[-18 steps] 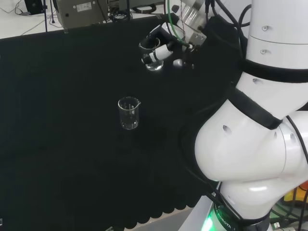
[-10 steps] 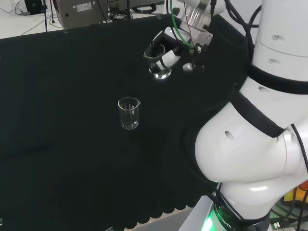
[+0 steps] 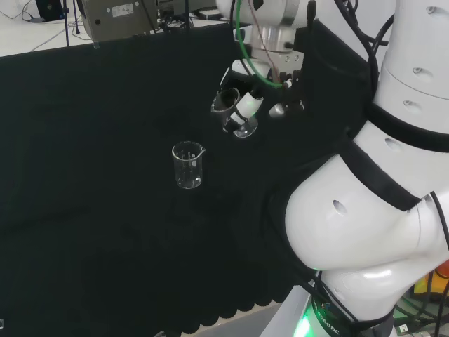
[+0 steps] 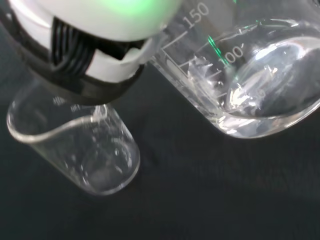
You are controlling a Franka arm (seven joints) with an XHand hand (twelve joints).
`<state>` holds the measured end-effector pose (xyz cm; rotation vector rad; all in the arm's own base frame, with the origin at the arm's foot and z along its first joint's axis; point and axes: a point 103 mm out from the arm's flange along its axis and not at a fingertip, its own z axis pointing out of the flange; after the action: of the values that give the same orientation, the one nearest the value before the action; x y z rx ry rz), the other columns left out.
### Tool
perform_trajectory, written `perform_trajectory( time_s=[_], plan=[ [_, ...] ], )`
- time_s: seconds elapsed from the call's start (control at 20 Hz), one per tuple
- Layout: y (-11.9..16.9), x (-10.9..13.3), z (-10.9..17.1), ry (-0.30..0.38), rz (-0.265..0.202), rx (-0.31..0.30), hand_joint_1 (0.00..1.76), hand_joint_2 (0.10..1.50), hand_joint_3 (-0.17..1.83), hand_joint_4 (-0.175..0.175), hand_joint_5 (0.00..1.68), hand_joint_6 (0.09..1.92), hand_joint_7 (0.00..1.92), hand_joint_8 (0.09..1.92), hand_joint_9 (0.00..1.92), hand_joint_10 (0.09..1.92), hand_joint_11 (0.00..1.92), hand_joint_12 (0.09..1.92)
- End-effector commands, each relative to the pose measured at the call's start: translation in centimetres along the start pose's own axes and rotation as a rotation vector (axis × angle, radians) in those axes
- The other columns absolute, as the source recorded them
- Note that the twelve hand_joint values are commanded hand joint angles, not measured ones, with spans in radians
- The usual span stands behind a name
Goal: Pour the water from the handheld beaker into the one on the table.
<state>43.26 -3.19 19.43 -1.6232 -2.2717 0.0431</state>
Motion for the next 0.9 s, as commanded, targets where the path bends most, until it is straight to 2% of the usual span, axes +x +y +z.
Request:
perform_trajectory(
  time_s=[0.05, 0.3, 0.75, 0.9],
  plan=[
    [0.5, 3.1, 1.1, -0.157, 0.013, 0.134, 1.33, 0.67, 0.52, -0.175, 1.47, 0.21, 1.55, 0.12, 1.79, 0.09, 1.46, 0.56],
    [1.3, 4.1, 1.5, -0.255, 0.039, 0.205, 1.33, 0.67, 0.53, -0.175, 1.47, 0.21, 1.55, 0.12, 1.79, 0.09, 1.47, 0.56],
    [2.3, 5.7, 1.7, -0.357, 0.059, 0.292, 1.33, 0.66, 0.53, -0.175, 1.47, 0.21, 1.55, 0.13, 1.79, 0.09, 1.47, 0.55],
    [2.4, 6.1, 1.8, -0.395, 0.079, 0.323, 1.33, 0.66, 0.54, -0.175, 1.47, 0.21, 1.55, 0.13, 1.79, 0.09, 1.47, 0.55]
  ],
)
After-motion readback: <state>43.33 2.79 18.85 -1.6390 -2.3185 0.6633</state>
